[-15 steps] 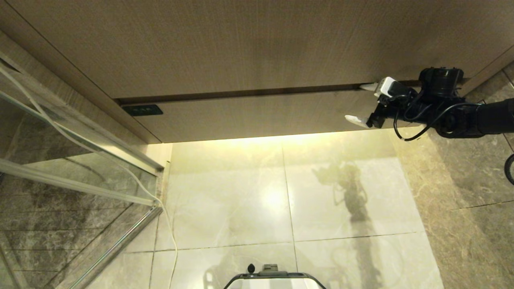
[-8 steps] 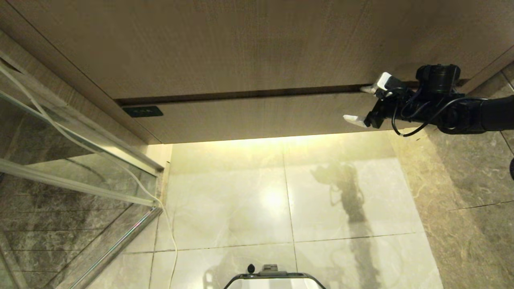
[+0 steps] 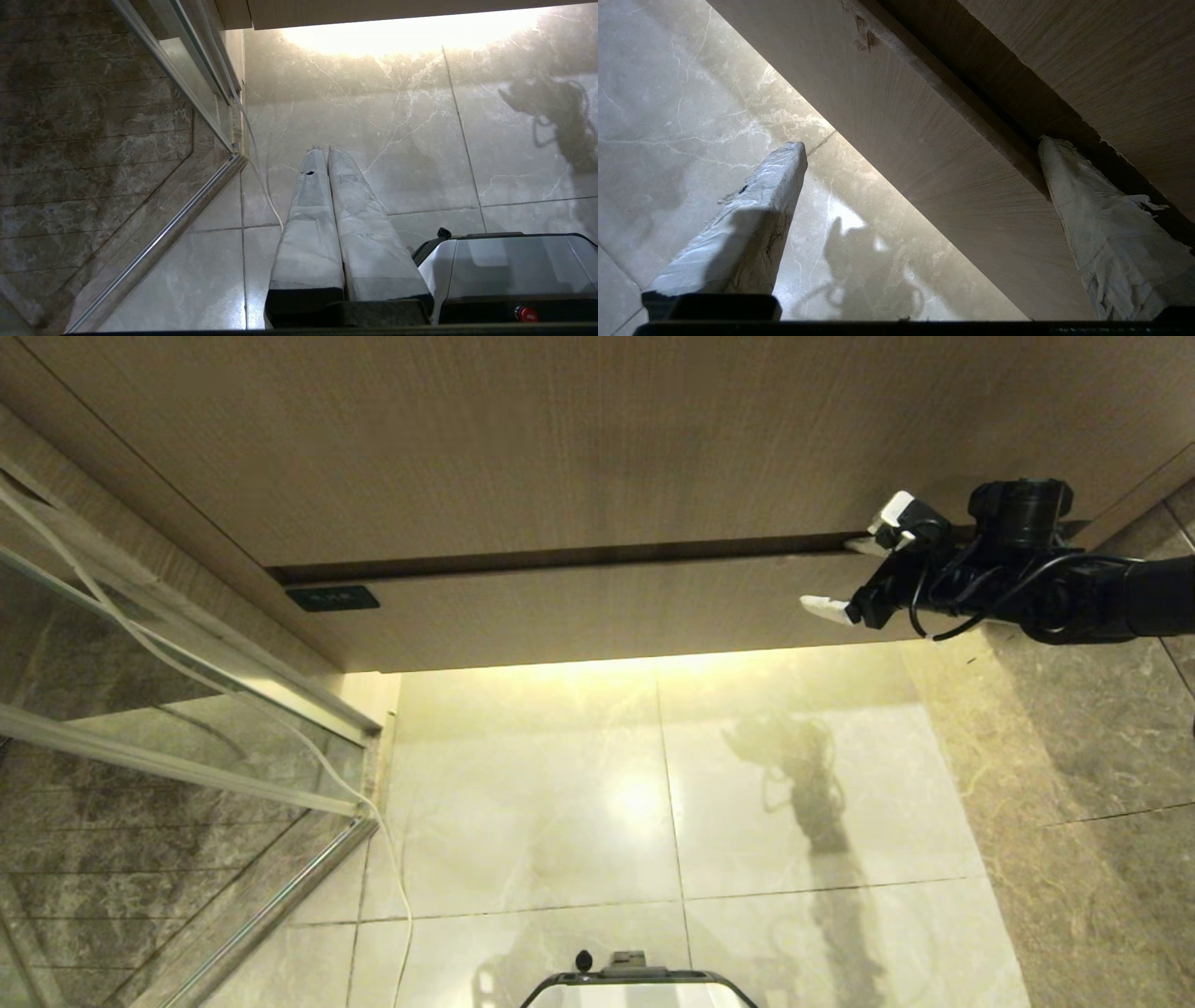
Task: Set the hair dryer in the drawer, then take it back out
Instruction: Pull open the drawer
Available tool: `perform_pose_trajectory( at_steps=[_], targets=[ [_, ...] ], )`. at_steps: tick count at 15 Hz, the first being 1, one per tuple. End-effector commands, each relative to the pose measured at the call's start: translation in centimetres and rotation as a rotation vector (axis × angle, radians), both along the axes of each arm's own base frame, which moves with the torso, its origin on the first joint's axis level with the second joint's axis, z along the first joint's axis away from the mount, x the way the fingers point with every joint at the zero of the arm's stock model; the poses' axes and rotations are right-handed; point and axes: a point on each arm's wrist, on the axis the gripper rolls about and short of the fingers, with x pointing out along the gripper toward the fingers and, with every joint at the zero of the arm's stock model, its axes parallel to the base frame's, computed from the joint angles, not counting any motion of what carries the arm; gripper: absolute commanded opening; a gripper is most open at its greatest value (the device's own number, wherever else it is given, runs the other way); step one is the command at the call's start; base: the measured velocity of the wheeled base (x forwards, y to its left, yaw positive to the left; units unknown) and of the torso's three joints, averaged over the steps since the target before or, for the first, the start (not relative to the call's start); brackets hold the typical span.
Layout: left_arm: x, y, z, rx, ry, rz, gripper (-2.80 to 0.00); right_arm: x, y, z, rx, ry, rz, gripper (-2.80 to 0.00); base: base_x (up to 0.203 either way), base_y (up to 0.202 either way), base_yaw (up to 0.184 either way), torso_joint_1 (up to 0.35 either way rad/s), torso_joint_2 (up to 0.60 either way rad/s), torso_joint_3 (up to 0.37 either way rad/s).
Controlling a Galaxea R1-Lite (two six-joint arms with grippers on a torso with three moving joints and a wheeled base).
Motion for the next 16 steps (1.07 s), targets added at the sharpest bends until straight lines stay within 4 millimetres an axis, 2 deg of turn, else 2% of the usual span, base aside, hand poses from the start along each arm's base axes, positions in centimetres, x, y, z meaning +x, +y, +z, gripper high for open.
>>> perform_pose_trajectory(
  at_steps=[1, 4, 6, 12, 14, 16],
  targets=[
    [0.0, 0.0, 0.0, 0.0, -0.001, 0.0, -2.8, -0.2, 0.4, -0.2, 0.009, 0.016, 0.001, 0.0, 0.0, 0.0, 0.0, 0.0, 0.0, 0.0],
    [0.0, 0.0, 0.0, 0.0, 0.0, 0.0, -2.8, -0.7, 0.6, 0.1, 0.059, 0.054, -0.044, 0.0, 0.0, 0.0, 0.0, 0.0, 0.0, 0.0],
    [0.0, 0.0, 0.0, 0.0, 0.001, 0.0, -2.8, -1.2, 1.0, -0.6, 0.082, 0.12, -0.078, 0.0, 0.0, 0.0, 0.0, 0.0, 0.0, 0.0],
    [0.0, 0.0, 0.0, 0.0, -0.001, 0.0, -2.8, -2.5, 1.7, 0.1, 0.081, 0.161, -0.067, 0.0, 0.0, 0.0, 0.0, 0.0, 0.0, 0.0],
    [0.0, 0.0, 0.0, 0.0, 0.001, 0.0, -2.8, -3.6, 1.6, 0.5, 0.08, 0.185, -0.069, 0.0, 0.0, 0.0, 0.0, 0.0, 0.0, 0.0],
    [0.0, 0.0, 0.0, 0.0, 0.001, 0.0, -2.8, -6.0, 1.5, 0.5, 0.079, 0.252, -0.073, 0.0, 0.0, 0.0, 0.0, 0.0, 0.0, 0.0]
  ],
)
